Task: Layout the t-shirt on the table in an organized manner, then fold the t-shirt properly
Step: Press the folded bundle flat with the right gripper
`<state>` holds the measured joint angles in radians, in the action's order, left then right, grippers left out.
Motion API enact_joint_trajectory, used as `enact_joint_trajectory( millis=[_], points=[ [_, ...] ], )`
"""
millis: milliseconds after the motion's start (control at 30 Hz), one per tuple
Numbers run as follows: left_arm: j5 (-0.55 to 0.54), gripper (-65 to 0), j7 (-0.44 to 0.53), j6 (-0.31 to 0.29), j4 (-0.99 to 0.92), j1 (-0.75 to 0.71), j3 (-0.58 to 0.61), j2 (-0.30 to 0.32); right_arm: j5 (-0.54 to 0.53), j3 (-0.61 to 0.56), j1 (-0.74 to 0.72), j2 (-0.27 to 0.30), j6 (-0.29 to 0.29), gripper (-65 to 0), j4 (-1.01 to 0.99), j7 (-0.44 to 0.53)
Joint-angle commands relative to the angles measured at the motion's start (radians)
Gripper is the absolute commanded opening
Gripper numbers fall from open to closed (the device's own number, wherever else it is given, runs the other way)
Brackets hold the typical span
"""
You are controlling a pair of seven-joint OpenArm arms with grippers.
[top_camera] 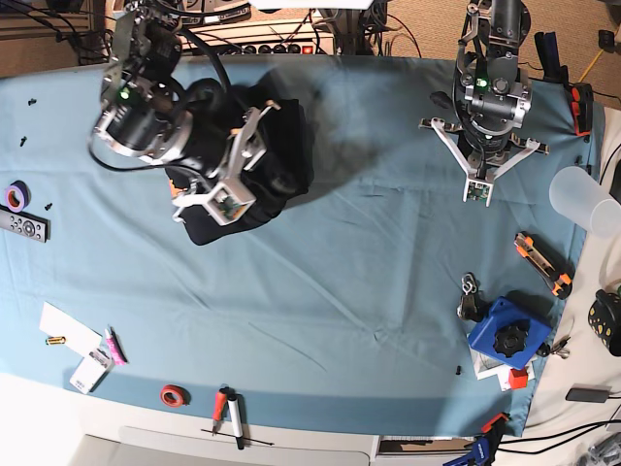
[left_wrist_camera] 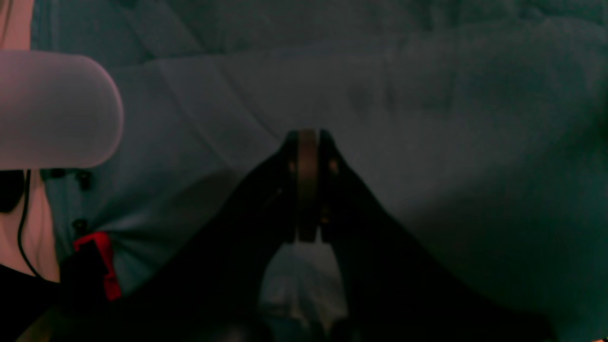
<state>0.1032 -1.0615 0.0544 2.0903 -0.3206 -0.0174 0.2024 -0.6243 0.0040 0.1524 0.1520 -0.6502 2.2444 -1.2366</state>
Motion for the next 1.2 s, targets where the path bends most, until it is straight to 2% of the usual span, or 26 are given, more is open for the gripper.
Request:
enact_joint_trajectory(
  millis=[0,67,133,233,367,667,800,867,1000,1167],
  points=[
    [0.007,-65.0,0.014,0.000,0.019,0.005,-0.003,0.003,0.027,0.034,-0.011,0.006,0.032,-43.2,0.017,0.031],
    [0.007,-65.0,0.014,0.000,0.019,0.005,-0.003,0.003,0.090,0.101,-0.011,0.007,0.092,-46.1,0.016,0.033],
    [0.006,-65.0,0.015,0.000,0.019,0.005,-0.003,0.003,0.149,0.177,-0.008,0.010,0.135,-53.8,0.016,0.032],
    [-0.015,-65.0,0.016,0.000,0.019,0.005,-0.003,0.003,0.147,0.280,0.019,0.010,0.139,-64.8,0.016,0.027],
    [-0.060,-65.0,0.037,0.000,0.019,0.005,-0.003,0.003,0.120,0.298,0.090,0.009,0.138,-65.0,0.008,-0.002],
    [-0.063,-65.0,0.041,-0.030,0.019,0.005,-0.003,0.003,0.118,0.162,0.130,0.009,0.130,-65.0,-0.145,-0.031],
    [-0.063,-65.0,0.043,-0.030,0.019,0.005,-0.003,0.003,0.030,0.031,0.130,0.009,0.061,-65.0,-0.156,-0.085],
    [-0.063,-65.0,0.050,-0.030,0.019,0.005,-0.003,0.003,-0.010,-0.033,0.129,0.009,0.036,-65.0,-0.156,-0.079],
    [-0.063,-65.0,0.052,-0.030,0.019,0.005,-0.003,0.003,-0.007,-0.112,0.104,0.009,0.037,-65.0,-0.156,-0.043],
    [-0.063,-65.0,0.052,-0.030,0.019,0.005,-0.003,0.003,-0.007,-0.071,0.038,0.009,0.038,-65.0,-0.156,-0.008]
  ],
)
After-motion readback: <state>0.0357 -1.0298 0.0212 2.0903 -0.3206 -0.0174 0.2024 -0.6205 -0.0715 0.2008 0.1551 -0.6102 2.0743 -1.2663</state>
